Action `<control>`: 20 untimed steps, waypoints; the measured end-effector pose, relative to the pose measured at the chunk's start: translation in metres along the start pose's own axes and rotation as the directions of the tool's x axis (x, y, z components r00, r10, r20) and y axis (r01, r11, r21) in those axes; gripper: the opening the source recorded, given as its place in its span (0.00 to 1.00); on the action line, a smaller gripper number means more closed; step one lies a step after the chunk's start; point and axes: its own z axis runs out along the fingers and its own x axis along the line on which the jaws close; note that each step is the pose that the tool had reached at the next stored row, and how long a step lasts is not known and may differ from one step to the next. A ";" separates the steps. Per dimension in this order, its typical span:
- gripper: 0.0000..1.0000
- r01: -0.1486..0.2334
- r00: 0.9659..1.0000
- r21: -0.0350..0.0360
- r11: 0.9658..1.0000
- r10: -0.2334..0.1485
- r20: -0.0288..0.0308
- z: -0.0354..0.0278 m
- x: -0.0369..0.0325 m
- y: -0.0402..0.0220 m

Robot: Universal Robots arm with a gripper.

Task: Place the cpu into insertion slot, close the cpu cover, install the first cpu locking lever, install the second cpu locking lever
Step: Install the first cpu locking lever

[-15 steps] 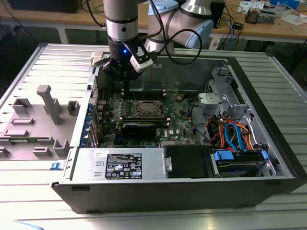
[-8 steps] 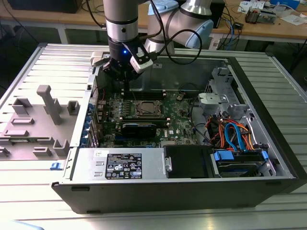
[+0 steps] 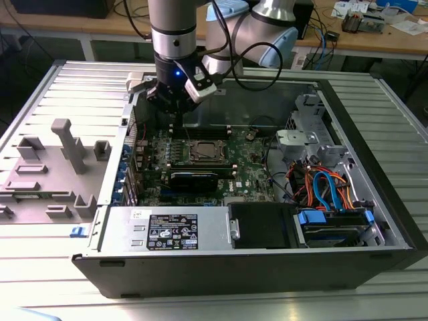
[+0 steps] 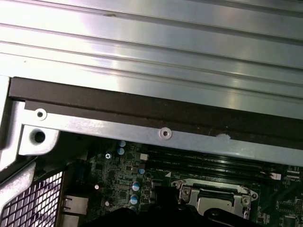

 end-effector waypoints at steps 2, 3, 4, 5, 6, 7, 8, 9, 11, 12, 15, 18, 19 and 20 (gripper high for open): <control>0.11 0.000 1.000 0.000 1.000 0.000 0.000 0.0003 -0.0011 -0.0002; 0.11 0.000 1.000 0.000 1.000 0.000 0.000 0.0005 -0.0017 -0.0003; 0.11 0.000 1.000 0.000 1.000 0.000 0.000 0.0006 -0.0021 -0.0003; 0.11 0.000 1.000 0.000 1.000 0.000 0.000 0.0007 -0.0024 -0.0004; 0.11 0.000 1.000 0.000 1.000 0.000 0.000 0.0007 -0.0027 -0.0004; 0.11 0.000 1.000 0.000 1.000 0.000 0.000 0.0008 -0.0029 -0.0005; 0.11 0.000 1.000 0.000 1.000 0.000 0.000 0.0009 -0.0032 -0.0005; 0.11 0.000 1.000 0.000 1.000 0.000 0.000 0.0010 -0.0034 -0.0005; 0.11 0.000 1.000 0.000 1.000 0.000 0.000 0.0013 -0.0042 -0.0007; 0.11 0.000 1.000 0.000 1.000 0.000 0.000 0.0014 -0.0045 -0.0007; 0.11 0.000 1.000 0.000 1.000 0.000 0.000 0.0018 -0.0054 -0.0009; 0.11 0.000 1.000 0.000 1.000 0.000 0.000 0.0021 -0.0063 -0.0010; 0.11 0.000 1.000 0.000 1.000 0.000 0.000 0.0021 -0.0066 -0.0011; 0.11 0.000 1.000 0.000 1.000 0.000 0.000 0.0022 -0.0068 -0.0011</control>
